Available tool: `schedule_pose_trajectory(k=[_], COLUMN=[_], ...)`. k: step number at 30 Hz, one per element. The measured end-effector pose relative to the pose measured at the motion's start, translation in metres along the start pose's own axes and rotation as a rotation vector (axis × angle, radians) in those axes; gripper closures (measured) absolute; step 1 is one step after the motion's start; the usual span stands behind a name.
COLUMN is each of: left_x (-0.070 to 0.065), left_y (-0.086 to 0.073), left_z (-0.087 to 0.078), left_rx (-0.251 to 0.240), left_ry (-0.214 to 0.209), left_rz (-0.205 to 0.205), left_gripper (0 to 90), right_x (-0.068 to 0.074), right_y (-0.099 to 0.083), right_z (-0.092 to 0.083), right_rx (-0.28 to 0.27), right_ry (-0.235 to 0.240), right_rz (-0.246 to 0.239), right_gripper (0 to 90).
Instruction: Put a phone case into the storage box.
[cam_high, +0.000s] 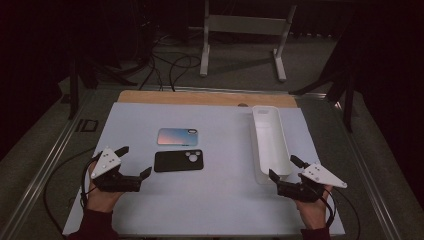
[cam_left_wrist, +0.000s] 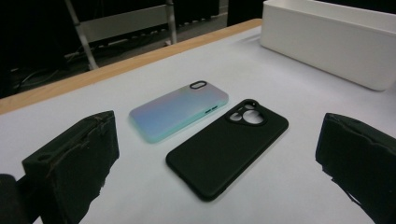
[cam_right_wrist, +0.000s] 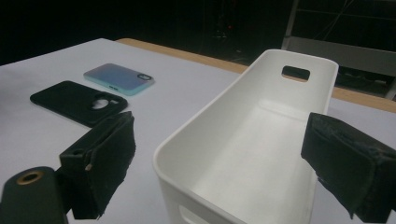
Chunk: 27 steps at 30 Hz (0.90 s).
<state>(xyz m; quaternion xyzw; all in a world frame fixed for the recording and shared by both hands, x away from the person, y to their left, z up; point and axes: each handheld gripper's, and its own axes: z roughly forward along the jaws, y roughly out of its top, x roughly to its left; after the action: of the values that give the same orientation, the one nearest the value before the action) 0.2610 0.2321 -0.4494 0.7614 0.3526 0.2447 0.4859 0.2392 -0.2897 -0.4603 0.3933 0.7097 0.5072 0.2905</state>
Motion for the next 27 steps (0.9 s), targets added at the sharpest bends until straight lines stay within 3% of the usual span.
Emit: schedule_pose_trajectory(k=[17,27], left_x=[0.008,0.017], left_y=[0.022,0.041], left_z=[0.041,0.059], left_rx=[0.037,0.028], left_ry=[-0.015,-0.025], left_rz=[0.038,0.041], left_gripper=[0.0,0.0], right_x=[0.001,0.002], right_y=[0.0,0.0], right_z=[0.001,0.001], right_rx=[0.007,0.008], right_ry=[0.003,0.008], right_rz=[-0.001,-0.007], right_gripper=[9.4,9.4])
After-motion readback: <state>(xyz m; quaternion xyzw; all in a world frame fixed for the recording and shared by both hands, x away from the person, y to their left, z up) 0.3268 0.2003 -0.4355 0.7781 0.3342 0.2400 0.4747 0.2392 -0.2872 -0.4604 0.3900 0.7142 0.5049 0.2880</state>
